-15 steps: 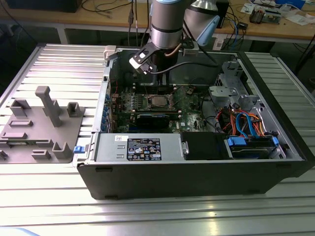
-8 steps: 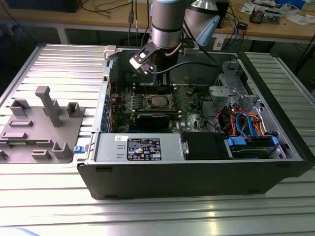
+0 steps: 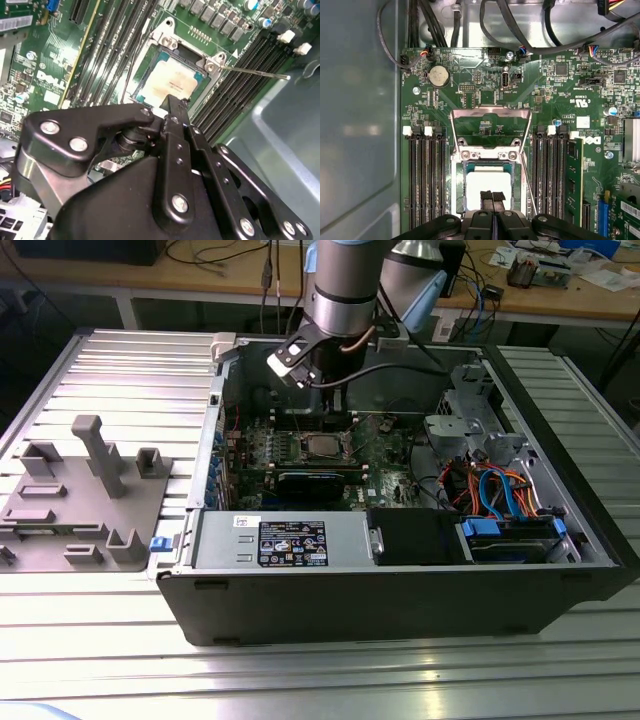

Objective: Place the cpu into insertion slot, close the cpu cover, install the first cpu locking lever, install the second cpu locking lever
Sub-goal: 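Close the cpu cover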

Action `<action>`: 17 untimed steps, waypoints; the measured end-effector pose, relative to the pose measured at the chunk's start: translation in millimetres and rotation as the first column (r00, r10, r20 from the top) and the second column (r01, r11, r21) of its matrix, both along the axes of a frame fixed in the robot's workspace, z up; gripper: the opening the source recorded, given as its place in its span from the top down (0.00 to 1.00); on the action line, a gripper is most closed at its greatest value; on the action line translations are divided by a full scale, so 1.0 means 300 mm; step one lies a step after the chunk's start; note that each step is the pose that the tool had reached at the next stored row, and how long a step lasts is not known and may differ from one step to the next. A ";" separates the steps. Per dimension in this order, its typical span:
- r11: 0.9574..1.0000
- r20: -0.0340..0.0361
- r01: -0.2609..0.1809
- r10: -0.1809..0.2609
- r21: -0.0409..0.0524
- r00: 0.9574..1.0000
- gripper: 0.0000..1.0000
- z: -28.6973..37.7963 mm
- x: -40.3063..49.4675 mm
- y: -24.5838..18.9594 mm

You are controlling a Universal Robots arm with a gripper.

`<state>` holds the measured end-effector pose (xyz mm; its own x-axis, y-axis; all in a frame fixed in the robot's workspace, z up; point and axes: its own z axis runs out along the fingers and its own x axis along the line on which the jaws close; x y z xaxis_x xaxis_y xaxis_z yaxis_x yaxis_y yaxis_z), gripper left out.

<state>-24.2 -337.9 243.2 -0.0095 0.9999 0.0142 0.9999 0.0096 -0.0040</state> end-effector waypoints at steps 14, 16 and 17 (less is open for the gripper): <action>1.000 0.000 -0.007 0.007 -0.001 1.000 0.89 0.053 0.000 0.000; 1.000 0.000 -0.008 0.008 -0.001 1.000 0.89 0.065 0.000 0.000; 1.000 0.000 -0.008 0.008 -0.001 1.000 0.89 0.070 0.000 0.000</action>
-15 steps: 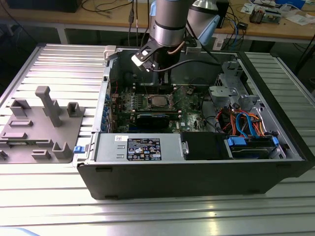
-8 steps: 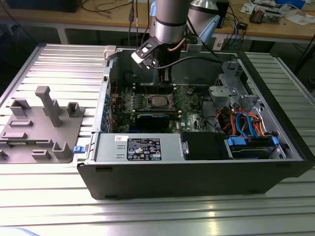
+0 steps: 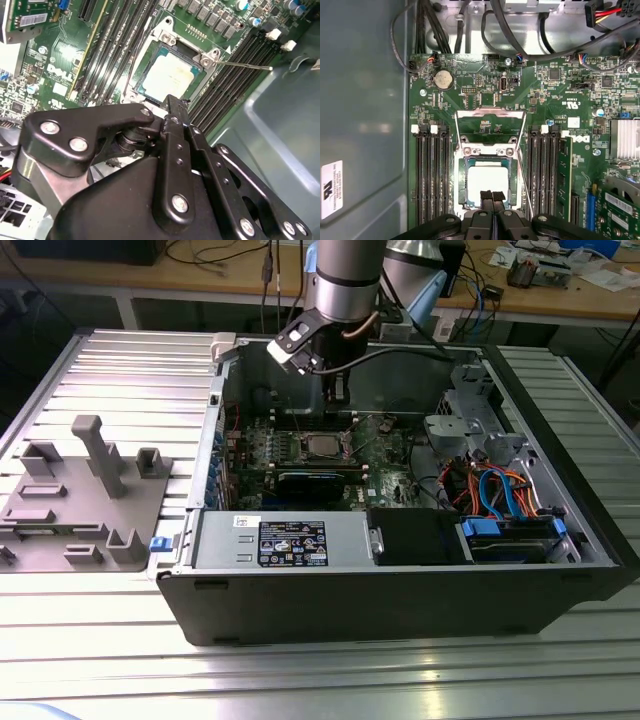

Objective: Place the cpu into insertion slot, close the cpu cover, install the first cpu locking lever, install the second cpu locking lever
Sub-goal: 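Close the cpu cover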

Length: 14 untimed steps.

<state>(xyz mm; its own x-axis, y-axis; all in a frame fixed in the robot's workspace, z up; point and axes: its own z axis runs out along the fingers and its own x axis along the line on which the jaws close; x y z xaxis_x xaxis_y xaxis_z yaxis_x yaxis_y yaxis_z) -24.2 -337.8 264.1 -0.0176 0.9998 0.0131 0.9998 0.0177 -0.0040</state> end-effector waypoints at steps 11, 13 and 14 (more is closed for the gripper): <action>1.000 0.000 0.000 0.000 -0.001 1.000 0.89 0.039 0.000 0.000; 1.000 0.000 0.000 0.000 -0.001 1.000 0.89 0.039 0.000 0.000; 1.000 0.000 0.000 0.000 -0.001 1.000 0.89 0.039 0.000 0.000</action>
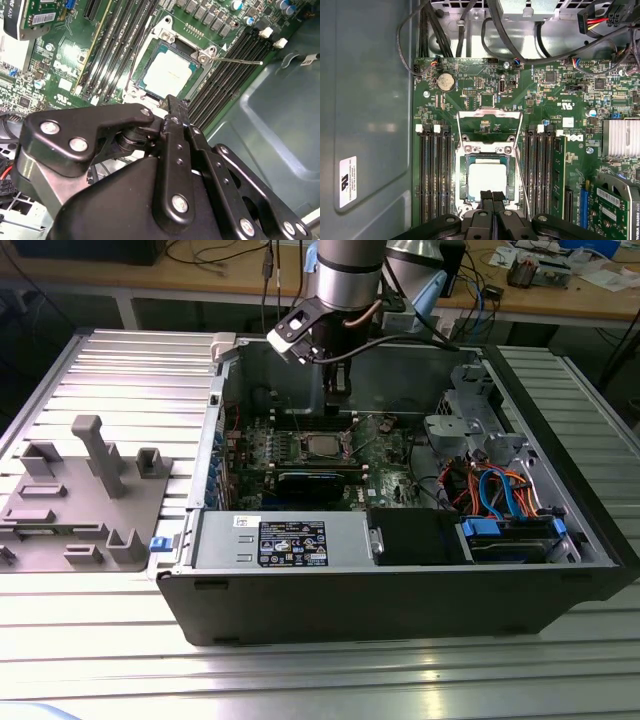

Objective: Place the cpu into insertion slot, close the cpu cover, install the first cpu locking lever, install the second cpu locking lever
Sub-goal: 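Close the cpu cover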

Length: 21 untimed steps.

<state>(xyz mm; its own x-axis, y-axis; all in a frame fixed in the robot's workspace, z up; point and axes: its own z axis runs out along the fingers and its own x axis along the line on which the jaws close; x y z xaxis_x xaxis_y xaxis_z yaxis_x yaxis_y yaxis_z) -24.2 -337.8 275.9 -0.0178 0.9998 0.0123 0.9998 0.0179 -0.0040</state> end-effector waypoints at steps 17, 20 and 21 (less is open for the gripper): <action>1.000 0.000 0.000 0.000 0.000 1.000 0.89 0.000 0.064 0.000; 1.000 0.000 0.000 0.000 0.000 1.000 0.89 0.000 0.077 0.000; 1.000 0.000 0.000 0.000 0.000 1.000 0.89 0.000 0.080 0.000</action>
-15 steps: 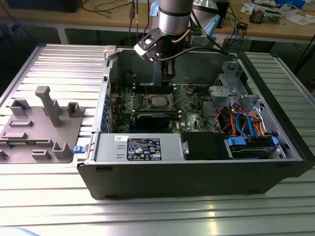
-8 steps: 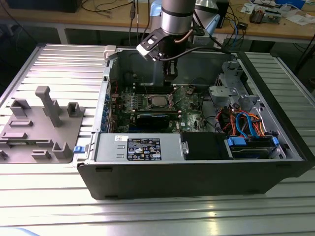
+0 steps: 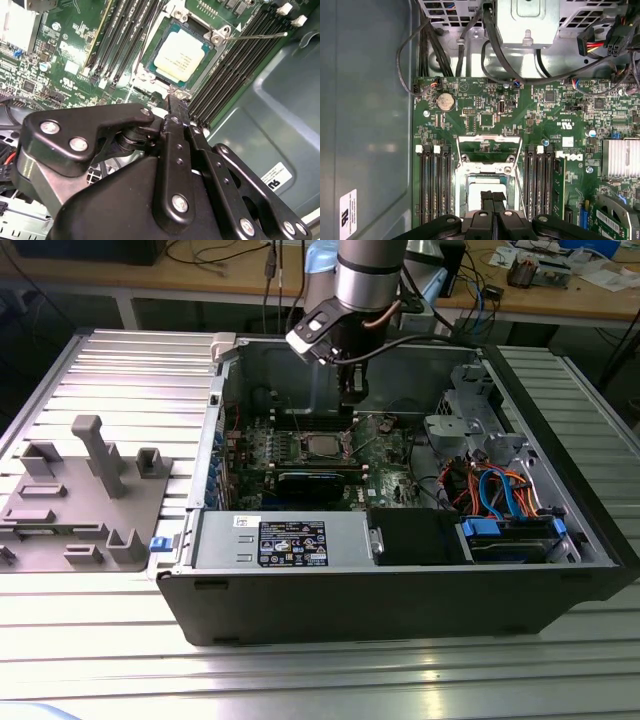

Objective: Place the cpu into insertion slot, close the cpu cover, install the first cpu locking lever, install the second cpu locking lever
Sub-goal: 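Close the cpu cover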

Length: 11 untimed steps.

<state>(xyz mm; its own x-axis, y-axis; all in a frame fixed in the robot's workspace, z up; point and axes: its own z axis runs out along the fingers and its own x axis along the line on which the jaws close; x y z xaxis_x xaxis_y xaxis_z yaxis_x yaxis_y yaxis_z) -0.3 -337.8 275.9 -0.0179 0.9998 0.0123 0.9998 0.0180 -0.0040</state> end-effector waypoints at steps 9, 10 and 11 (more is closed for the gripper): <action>1.000 0.000 0.000 0.000 0.000 1.000 0.89 0.000 0.037 0.000; 1.000 0.000 0.000 0.000 0.000 1.000 0.89 0.000 0.041 0.000; 1.000 0.000 0.000 0.000 0.000 1.000 0.89 0.000 0.047 0.000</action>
<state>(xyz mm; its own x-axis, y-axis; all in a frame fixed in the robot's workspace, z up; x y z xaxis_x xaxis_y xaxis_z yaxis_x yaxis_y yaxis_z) 13.9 -337.8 275.9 -0.0179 0.9998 0.0124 0.9998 0.0180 -0.0040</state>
